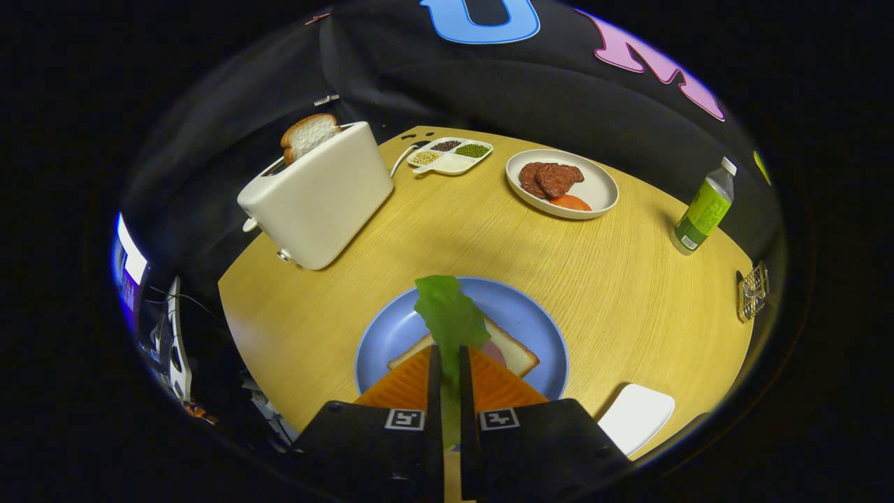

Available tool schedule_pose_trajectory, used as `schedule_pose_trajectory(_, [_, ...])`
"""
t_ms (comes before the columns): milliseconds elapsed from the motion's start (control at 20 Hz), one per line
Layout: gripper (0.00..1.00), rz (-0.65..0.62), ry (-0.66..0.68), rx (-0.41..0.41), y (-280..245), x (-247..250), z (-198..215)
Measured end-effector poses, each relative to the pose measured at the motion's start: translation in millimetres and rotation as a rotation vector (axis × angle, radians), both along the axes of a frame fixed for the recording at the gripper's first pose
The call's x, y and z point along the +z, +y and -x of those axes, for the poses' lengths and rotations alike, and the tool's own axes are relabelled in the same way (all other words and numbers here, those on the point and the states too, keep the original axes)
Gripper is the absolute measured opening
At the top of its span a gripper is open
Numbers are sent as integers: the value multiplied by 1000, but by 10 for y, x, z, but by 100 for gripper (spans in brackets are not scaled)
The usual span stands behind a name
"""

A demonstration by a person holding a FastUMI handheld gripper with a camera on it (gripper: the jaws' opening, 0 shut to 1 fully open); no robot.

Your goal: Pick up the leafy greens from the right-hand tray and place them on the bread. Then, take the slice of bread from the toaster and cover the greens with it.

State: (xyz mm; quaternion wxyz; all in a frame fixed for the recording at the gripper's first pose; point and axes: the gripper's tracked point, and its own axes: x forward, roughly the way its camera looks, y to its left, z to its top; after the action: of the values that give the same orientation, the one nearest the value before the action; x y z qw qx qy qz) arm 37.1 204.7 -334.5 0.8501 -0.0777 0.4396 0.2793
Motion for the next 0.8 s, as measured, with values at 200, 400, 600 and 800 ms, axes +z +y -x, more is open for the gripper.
schedule_pose_trajectory(200, [28,40,8,-7,-59,-74,-13])
schedule_pose_trajectory(400, [55,65,1,-3,-104,-73,7])
schedule_pose_trajectory(600, [75,69,-12,4,-107,-45,31])
schedule_pose_trajectory(800, [88,10,-57,-12,-38,180,32])
